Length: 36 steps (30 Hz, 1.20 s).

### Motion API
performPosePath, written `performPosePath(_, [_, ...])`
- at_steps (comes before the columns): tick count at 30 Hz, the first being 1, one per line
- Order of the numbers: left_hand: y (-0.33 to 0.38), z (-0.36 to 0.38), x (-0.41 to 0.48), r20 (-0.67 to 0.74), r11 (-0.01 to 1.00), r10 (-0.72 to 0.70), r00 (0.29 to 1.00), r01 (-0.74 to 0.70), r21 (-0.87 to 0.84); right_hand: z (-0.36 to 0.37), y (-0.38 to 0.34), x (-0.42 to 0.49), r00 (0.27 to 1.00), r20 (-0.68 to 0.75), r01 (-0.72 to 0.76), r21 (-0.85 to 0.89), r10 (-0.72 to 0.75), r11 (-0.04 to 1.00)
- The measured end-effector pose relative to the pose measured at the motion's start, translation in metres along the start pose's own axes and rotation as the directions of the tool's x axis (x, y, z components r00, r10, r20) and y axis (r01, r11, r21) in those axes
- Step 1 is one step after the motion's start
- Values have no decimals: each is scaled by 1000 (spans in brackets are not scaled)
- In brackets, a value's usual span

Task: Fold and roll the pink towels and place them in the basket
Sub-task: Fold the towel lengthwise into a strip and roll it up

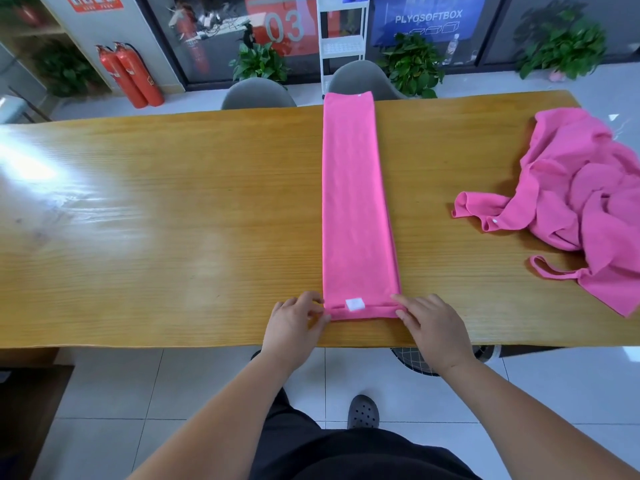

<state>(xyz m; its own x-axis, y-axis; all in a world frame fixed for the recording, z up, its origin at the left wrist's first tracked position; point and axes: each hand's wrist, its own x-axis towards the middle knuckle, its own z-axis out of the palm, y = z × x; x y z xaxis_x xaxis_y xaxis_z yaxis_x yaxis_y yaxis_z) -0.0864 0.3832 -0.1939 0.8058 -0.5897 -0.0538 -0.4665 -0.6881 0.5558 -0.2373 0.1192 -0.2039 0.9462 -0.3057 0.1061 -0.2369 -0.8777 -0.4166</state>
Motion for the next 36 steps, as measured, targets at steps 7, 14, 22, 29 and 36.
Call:
performPosePath(7, [12, -1, 27, 93, 900, -365, 927, 376, -220, -14, -22, 32, 952, 122, -287, 18, 282, 958])
performPosePath(14, [16, 4, 30, -103, 974, -173, 979, 186, 131, -3, -22, 39, 976, -10, -214, -200, 217, 956])
performPosePath(22, [12, 19, 17, -201, 982, 107, 974, -72, 174, 11, 9, 9, 983, -44, 165, -236, -181, 958])
performPosePath(29, [0, 22, 11, -215, 941, 256, 942, -192, 278, 5, 10, -1, 988, 13, 154, -161, -154, 975])
performPosePath(36, [-3, 12, 10, -99, 959, 190, 977, -164, 230, 5, 9, 13, 997, 40, 64, -147, -59, 987])
